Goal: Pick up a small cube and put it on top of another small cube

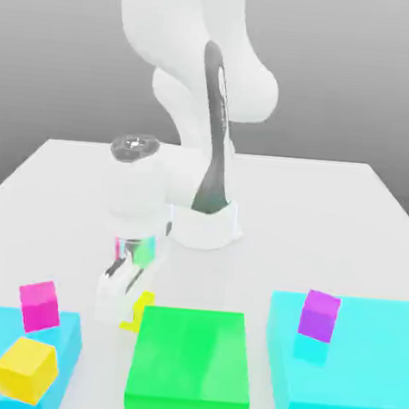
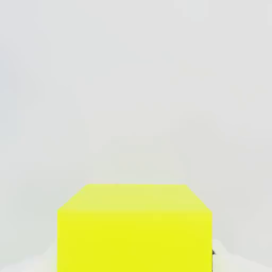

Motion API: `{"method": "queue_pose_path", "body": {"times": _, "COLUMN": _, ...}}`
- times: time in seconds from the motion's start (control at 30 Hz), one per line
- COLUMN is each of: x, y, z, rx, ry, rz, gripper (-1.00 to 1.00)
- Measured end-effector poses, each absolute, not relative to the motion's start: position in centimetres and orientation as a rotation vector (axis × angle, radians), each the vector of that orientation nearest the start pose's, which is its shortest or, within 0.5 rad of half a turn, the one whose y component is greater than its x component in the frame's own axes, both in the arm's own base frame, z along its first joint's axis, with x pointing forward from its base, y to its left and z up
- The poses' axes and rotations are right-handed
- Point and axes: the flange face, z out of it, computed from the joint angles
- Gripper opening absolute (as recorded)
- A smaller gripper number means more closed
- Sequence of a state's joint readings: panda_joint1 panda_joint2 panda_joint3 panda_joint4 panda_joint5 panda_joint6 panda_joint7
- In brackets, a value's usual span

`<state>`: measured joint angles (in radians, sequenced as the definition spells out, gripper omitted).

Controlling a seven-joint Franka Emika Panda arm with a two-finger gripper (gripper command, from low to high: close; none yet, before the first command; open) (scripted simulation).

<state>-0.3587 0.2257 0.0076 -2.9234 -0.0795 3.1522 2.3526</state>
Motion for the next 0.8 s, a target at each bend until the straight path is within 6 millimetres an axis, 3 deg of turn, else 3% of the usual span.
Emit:
{"method": "queue_pose_path", "body": {"times": 0.3, "x": 30.4, "y": -10.5, "z": 19.2, "rx": -0.819, "ry": 3.031, "rz": -0.002, "gripper": -1.00}}
{"method": "queue_pose_path", "body": {"times": 0.8, "x": 37.5, "y": -19.1, "z": 27.6, "rx": -1.478, "ry": 2.775, "rz": -0.006, "gripper": -1.00}}
